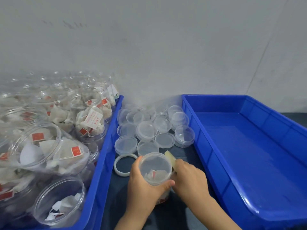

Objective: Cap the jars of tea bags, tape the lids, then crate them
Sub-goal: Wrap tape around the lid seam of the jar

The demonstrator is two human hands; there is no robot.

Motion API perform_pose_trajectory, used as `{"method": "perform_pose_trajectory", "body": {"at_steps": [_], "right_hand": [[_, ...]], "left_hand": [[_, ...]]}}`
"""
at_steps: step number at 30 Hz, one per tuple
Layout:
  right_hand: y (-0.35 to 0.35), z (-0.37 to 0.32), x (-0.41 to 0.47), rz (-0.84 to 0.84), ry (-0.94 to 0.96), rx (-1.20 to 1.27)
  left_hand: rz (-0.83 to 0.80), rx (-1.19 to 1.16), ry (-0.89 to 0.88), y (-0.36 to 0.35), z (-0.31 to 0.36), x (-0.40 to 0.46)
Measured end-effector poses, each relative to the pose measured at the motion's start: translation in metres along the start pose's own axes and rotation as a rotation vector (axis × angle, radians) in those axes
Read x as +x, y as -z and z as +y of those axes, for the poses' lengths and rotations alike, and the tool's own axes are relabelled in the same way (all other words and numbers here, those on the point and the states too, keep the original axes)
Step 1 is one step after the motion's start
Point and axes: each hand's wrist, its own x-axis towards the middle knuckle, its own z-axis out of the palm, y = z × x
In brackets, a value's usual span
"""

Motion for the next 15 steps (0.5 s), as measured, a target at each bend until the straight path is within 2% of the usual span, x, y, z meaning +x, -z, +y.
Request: {"method": "perform_pose_trajectory", "body": {"at_steps": [4, 6, 10, 15], "right_hand": [[0.002, 0.015, 0.004, -0.251, 0.090, 0.578], [0.004, 0.025, 0.006, -0.303, 0.094, 0.660], [0.001, 0.031, 0.011, -0.249, 0.153, 0.361], [0.014, 0.032, 0.032, 0.119, 0.262, -0.040]], "left_hand": [[0.069, 0.070, -0.038, 0.007, -0.006, 0.010], [0.039, 0.131, -0.084, 0.012, -0.007, 0.015], [-0.011, 0.149, -0.063, 0.021, -0.006, 0.021], [-0.051, 0.232, -0.072, 0.025, -0.007, 0.022]]}}
